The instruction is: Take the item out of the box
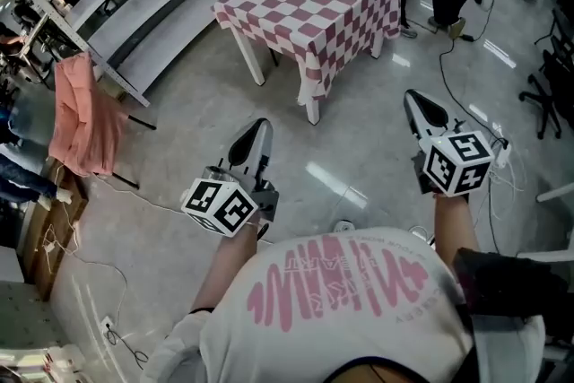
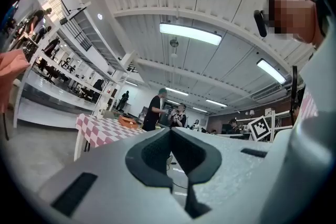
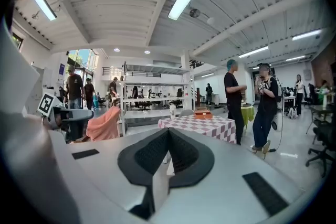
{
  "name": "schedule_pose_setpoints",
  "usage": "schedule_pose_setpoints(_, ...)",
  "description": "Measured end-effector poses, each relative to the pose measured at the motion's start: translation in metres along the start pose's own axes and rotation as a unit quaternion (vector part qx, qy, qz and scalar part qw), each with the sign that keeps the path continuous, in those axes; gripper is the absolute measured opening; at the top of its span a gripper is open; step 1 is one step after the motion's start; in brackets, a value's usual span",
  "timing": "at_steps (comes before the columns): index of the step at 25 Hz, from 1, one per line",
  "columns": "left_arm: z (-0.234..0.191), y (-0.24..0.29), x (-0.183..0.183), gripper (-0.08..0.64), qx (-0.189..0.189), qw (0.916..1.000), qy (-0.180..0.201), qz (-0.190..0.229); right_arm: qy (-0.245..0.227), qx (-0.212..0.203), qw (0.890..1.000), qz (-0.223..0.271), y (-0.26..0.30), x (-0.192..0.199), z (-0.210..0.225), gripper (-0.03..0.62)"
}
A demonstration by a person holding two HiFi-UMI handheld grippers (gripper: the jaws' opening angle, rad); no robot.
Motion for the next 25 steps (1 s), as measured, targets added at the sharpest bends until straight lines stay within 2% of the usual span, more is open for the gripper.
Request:
schedule_pose_setpoints(12, -0.014, 0.099, 0.011, 0.008, 0.005, 0.9998, 0.004, 0.019, -0.004, -0.022, 1.0, -0.004, 0.053, 0.013, 0.083, 0.005)
schedule_pose_setpoints(19, -0.033, 0.132, 0.039, 0.008, -0.005, 0.9996, -0.011, -0.025, 0.027, -0.019, 0.999, -0.032, 0.07, 0.043, 0.112, 0.005)
schedule_pose_setpoints(25, -0.051, 0.175, 0.049, 0.008, 0.004, 0.9986, -0.027, -0.045, 0.044, -0.011, 0.998, -0.051, 0.094, 0.063, 0.133, 0.005)
Point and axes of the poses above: the fingertips, and each gripper's own axes: y forward along the fingers, z to its right, x out of its underside, the point moved 3 cm from there along -y, backward along the fingers, and after that the axes turned 11 degrees about -y, right-handed, at the moved point
